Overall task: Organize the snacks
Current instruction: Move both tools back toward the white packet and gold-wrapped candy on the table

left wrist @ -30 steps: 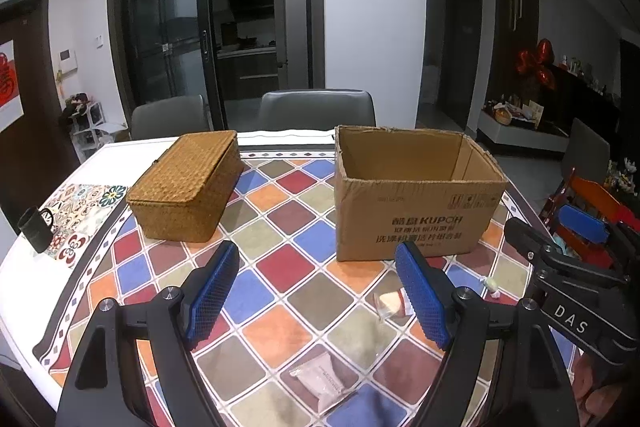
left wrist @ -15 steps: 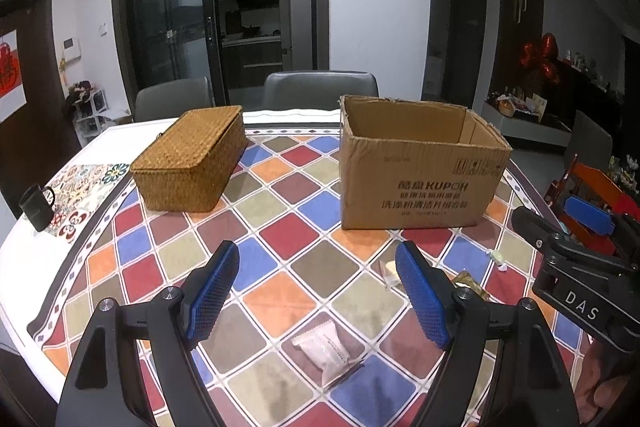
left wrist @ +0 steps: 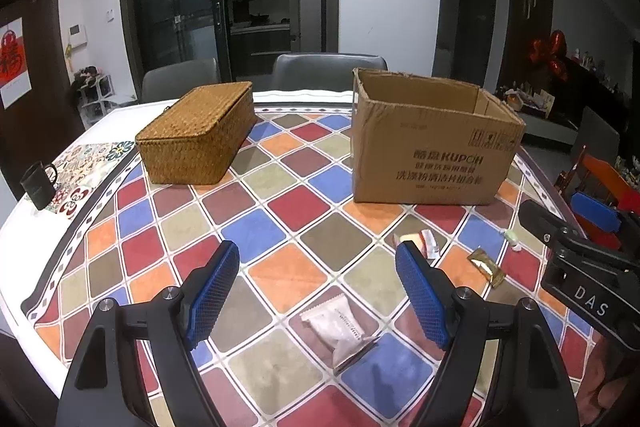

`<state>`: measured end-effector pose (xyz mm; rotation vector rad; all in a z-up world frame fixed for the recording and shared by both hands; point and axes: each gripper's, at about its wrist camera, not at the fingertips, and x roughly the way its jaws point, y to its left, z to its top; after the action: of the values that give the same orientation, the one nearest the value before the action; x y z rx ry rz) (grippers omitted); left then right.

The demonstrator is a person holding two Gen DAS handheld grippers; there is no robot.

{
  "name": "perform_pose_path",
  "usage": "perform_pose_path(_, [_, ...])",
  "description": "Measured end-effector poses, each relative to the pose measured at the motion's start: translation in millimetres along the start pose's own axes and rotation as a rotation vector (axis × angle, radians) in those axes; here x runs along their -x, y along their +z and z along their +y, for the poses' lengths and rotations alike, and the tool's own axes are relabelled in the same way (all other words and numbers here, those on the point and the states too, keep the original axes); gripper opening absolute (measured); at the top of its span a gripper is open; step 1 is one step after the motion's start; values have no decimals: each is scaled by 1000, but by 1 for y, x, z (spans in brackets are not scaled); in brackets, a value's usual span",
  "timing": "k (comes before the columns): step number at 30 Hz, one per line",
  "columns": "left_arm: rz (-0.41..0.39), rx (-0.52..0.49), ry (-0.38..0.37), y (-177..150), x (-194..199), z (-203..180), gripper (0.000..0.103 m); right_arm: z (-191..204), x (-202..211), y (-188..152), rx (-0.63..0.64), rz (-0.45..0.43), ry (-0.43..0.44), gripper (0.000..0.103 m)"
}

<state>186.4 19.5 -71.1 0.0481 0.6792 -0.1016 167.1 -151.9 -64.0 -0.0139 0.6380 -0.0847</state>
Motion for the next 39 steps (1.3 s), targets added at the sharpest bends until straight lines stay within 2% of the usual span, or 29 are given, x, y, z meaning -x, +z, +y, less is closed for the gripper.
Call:
perform_pose_path(13, [5, 16, -3, -20, -12, -8, 80, -4, -6, -19, 22, -17, 5, 75])
perform_pose_path(24, [24, 50, 4, -34, -27, -7, 80, -11, -29, -42, 11, 28, 14, 75])
perform_pose_path(33, [32, 40, 23, -40, -35, -13, 80, -19, -45, -47, -9, 62, 28, 75])
perform_pose_path(39, [68, 59, 38, -45, -49, -12, 80, -21, -55, -49, -3, 77, 32, 75])
